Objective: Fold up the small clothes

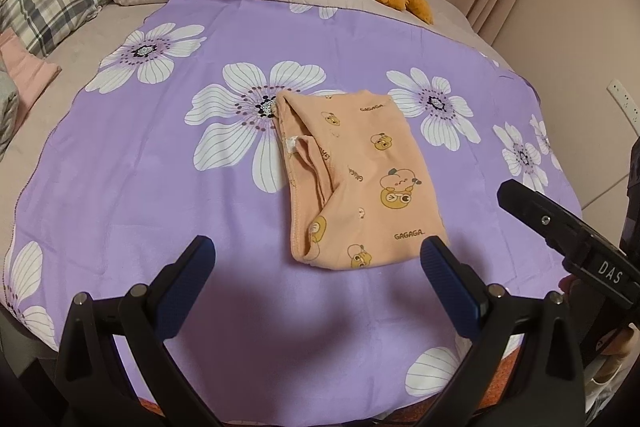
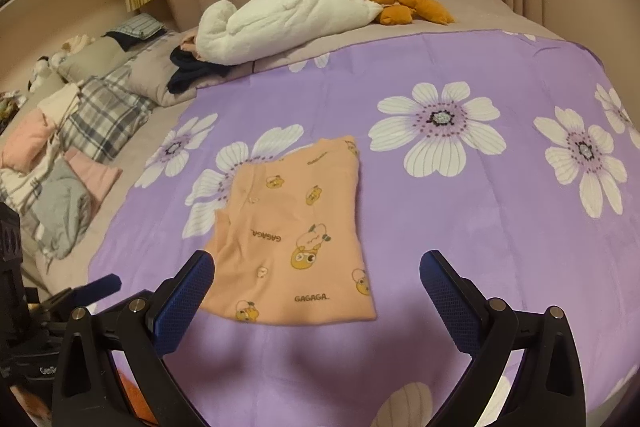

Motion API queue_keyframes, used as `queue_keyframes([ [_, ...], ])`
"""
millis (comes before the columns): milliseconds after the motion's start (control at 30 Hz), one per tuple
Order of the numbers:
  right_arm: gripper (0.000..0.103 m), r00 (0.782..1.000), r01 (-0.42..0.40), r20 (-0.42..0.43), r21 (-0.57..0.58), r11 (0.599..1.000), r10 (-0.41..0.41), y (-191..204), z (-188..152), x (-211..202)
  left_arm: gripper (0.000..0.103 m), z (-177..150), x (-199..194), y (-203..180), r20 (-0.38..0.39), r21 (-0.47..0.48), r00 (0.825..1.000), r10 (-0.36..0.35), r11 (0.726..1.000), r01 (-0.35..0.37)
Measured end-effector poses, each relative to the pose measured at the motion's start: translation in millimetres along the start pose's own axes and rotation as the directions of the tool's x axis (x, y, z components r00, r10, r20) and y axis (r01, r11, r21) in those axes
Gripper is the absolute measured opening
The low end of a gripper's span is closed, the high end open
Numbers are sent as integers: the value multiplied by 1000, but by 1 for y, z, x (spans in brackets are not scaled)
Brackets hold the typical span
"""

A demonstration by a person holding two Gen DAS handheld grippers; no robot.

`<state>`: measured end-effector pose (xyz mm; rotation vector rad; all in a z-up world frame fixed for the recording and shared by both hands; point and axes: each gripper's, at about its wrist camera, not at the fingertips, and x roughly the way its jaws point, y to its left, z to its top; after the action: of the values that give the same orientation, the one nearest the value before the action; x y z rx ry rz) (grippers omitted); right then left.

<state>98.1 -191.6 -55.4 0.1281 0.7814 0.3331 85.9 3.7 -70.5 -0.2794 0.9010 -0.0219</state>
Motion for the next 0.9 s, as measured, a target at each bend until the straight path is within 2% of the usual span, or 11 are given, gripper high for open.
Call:
queue_keyframes([
  [900,102,1000,22,-4,1,1000,-22,1,-3,-3,103,-2,-3,-3,2,-3,1000,-12,1000,12],
])
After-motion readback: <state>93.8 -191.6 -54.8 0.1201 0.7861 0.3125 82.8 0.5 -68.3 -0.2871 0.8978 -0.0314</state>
